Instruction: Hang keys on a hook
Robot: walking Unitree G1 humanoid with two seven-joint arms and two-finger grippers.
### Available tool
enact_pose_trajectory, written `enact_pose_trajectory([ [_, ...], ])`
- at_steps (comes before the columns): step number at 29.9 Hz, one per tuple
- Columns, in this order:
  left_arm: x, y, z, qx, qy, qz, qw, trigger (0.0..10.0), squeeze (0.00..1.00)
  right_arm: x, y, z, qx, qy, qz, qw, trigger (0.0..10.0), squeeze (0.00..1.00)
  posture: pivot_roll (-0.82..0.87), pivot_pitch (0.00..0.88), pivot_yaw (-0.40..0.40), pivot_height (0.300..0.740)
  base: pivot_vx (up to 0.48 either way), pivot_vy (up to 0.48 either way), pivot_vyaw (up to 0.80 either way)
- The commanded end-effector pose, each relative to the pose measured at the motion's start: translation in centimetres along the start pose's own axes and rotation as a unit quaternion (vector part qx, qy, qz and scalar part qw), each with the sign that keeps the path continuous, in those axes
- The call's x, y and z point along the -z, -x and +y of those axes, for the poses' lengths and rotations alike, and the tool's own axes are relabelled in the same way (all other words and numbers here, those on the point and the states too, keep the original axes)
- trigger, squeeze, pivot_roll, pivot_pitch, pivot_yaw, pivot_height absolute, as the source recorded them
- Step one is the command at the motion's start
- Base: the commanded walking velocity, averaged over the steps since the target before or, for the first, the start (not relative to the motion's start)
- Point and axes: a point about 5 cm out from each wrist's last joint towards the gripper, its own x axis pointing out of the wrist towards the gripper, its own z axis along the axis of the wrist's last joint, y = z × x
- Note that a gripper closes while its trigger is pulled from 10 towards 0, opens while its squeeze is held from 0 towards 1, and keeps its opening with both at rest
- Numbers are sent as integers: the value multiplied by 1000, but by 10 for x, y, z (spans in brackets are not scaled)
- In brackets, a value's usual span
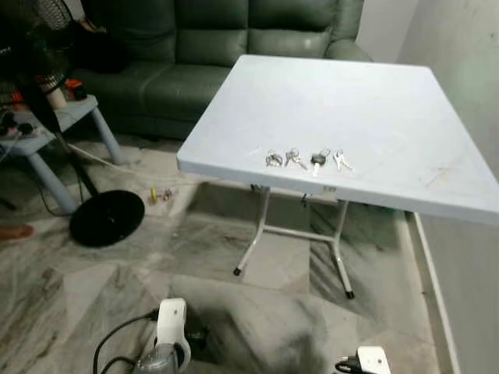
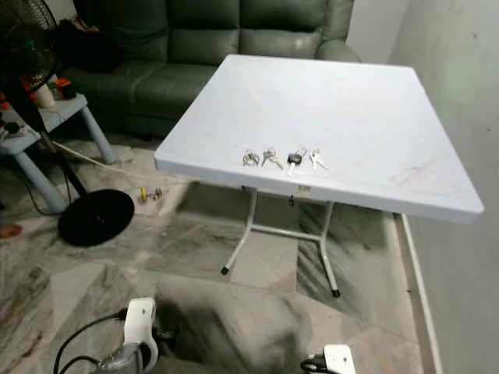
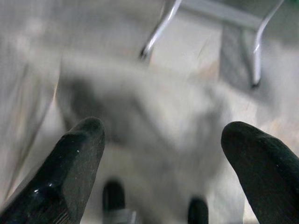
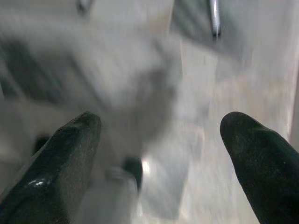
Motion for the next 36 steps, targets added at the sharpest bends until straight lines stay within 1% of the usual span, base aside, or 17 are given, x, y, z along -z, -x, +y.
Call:
enact_pose_trajectory([
  [1,-18,-2,0,10,-11,-40,999,10000,0,-15,-3,-2,4,-7,-42,999,10000,0,7,0,-13,740,0,0,0],
  [3,-27,-3,-1,17,-11,-62,998,10000,0,-27,-4,-3,3,-12,-71,997,10000,0,8,0,-12,740,0,0,0],
  [4,-39,-4,-2,26,-14,-93,995,10000,0,-44,-6,-4,1,-25,-114,993,10000,0,7,0,-11,740,0,0,0],
  [6,-46,-4,-3,29,-12,-109,994,10000,0,-51,-7,-5,2,-29,-133,991,10000,0,7,0,-9,740,0,0,0],
  [9,-68,-5,-7,44,0,-157,987,10000,0,-78,-6,-4,2,-32,-203,979,10000,0,8,0,-11,740,0,0,0],
  [11,-92,-4,-13,59,6,-201,978,10000,0,-105,-4,-1,-12,-69,-270,960,10000,0,10,0,-10,740,0,0,0],
  [13,-104,-3,-17,62,-8,-225,972,10000,0,-117,-2,0,-10,-69,-296,953,10000,0,10,0,-9,740,0,0,0],
  [14,-117,-1,-22,71,-11,-250,966,10000,0,-130,1,4,-25,-79,-325,942,10000,0,10,0,-7,740,0,0,0],
  [17,-141,6,-33,96,-20,-299,949,10000,0,-153,9,11,-32,-69,-375,924,10000,0,11,0,-8,740,0,0,0],
  [18,-143,7,-35,101,-19,-305,947,10000,0,-156,11,12,-36,-72,-380,921,10000,0,11,0,-8,740,0,0,0],
  [19,-153,11,-40,108,-34,-324,939,10000,0,-167,17,15,-49,-77,-405,910,10000,0,12,0,-7,740,0,0,0],
  [21,-167,18,-47,121,-43,-352,927,10000,0,-182,25,19,-57,-68,-434,896,10000,0,12,0,-7,740,0,0,0],
  [24,-172,23,-48,121,-41,-366,922,10000,0,-188,31,21,-69,-59,-448,889,10000,0,12,0,-3,740,0,0,0],
  [26,-182,38,-52,119,-27,-397,910,10000,0,-199,52,29,-84,-41,-481,872,10000,0,12,0,-2,740,0,0,0],
  [28,-182,42,-52,119,-24,-402,907,10000,0,-199,56,30,-85,-38,-485,869,10000,0,10,0,-1,740,0,0,0],
  [31,-176,56,-50,129,2,-401,907,10000,0,-195,73,37,-99,-38,-490,865,10000,0,12,0,-2,740,0,0,0],
  [36,-172,62,-48,127,3,-396,909,10000,0,-190,76,41,-99,-41,-484,869,10000,0,21,0,-3,740,0,0,0],
])
